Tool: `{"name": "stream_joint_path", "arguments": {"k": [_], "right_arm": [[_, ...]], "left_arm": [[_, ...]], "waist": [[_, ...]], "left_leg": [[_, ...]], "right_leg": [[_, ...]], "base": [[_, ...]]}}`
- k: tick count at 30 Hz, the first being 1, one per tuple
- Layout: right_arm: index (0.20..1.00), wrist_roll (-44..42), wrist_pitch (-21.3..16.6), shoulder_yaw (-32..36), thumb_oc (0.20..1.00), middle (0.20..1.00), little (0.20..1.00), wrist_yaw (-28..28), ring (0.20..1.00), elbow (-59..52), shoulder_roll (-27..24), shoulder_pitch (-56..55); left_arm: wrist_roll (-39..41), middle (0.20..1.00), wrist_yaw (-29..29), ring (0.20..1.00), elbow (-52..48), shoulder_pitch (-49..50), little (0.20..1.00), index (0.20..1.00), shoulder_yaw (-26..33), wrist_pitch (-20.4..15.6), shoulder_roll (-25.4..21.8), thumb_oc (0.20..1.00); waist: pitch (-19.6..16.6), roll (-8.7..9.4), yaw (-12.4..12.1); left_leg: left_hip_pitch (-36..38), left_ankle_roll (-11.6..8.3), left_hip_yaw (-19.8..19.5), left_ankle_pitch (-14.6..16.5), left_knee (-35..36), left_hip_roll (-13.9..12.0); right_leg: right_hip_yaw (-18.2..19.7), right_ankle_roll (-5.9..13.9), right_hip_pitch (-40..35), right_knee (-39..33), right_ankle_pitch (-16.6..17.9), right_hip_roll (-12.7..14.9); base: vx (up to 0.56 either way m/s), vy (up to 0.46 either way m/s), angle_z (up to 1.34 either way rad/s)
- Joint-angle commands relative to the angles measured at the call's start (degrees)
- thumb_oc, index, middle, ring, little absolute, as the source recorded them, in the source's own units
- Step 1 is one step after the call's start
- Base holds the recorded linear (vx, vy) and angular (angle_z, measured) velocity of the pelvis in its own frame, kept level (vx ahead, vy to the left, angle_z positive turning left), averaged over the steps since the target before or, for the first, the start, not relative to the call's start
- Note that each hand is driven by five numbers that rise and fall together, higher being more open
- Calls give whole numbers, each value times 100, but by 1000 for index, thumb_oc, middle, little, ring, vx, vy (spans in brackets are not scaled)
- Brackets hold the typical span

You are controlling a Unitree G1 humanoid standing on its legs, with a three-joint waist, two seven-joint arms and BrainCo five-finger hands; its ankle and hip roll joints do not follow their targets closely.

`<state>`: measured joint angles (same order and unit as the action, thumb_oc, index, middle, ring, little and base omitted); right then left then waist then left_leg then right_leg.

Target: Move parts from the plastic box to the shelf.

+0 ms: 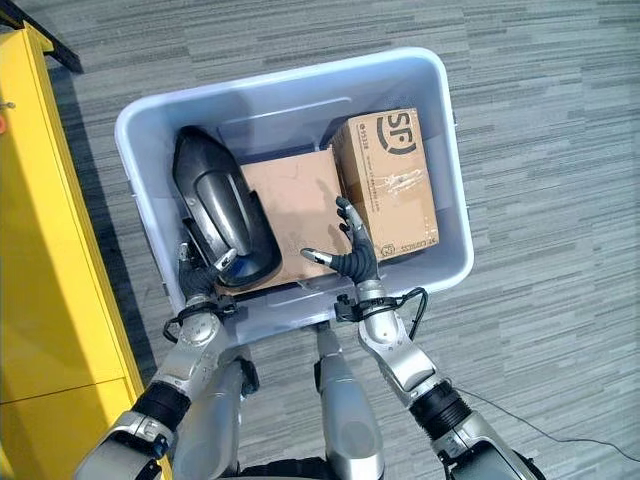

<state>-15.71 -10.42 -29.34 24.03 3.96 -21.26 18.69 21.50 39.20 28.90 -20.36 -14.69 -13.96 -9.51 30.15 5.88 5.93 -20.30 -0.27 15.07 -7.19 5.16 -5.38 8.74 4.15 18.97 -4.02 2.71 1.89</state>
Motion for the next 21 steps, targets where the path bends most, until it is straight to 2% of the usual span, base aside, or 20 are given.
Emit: {"name": "stream_joint_path", "arguments": {"k": [1,7,11,12,13,14,21], "right_arm": [[1000,-107,-256,64,1000,1000,1000,157,1000,-503,116,119],[1000,-110,-139,-106,1000,1000,1000,343,1000,-495,154,271],[1000,-111,-93,-170,1000,1000,1000,413,1000,-469,180,327],[1000,-121,-97,-187,1000,1000,1000,428,1000,-457,176,335],[1000,-124,-96,-179,1000,1000,1000,430,1000,-462,165,330],[1000,-119,-98,-167,1000,1000,1000,430,1000,-472,155,309],[1000,-128,-102,-99,1000,1000,1000,406,1000,-502,98,168]], "left_arm": [[455,1000,179,1000,223,-218,1000,1000,208,-217,114,1000],[1075,1000,347,1000,246,-732,1000,1000,298,-354,259,1000],[1156,1000,438,1000,309,-1001,1000,1000,325,-308,260,1000],[1144,586,445,586,310,-1041,586,586,322,-294,251,586],[1121,460,439,460,331,-1055,460,460,327,-264,243,460],[1089,200,422,200,337,-1040,200,200,319,-233,230,200],[1132,200,373,200,350,-904,200,200,328,-191,239,200]], "waist": [[-36,310,5],[-36,384,121],[-36,423,197],[-36,421,211],[-36,423,216],[-36,427,226],[-36,354,243]], "left_leg": [[36,-533,42,-278,-42,-454],[-56,-544,95,-277,-18,-468],[-89,-550,134,-267,-16,-478],[-83,-550,146,-262,-16,-478],[-73,-550,155,-259,-16,-481],[-59,-550,160,-248,-16,-483],[64,-539,155,-197,-16,-467]], "right_leg": [[-386,283,341,288,296,372],[-310,282,527,322,335,321],[-252,278,597,340,350,284],[-236,272,608,352,344,276],[-225,272,610,361,342,275],[-229,268,605,362,338,268],[-228,251,516,370,306,273]], "base": [[-1,2,-6],[0,1,-6],[6,7,-11],[8,15,-4],[0,0,0],[0,0,0],[4,2,-1]]}}
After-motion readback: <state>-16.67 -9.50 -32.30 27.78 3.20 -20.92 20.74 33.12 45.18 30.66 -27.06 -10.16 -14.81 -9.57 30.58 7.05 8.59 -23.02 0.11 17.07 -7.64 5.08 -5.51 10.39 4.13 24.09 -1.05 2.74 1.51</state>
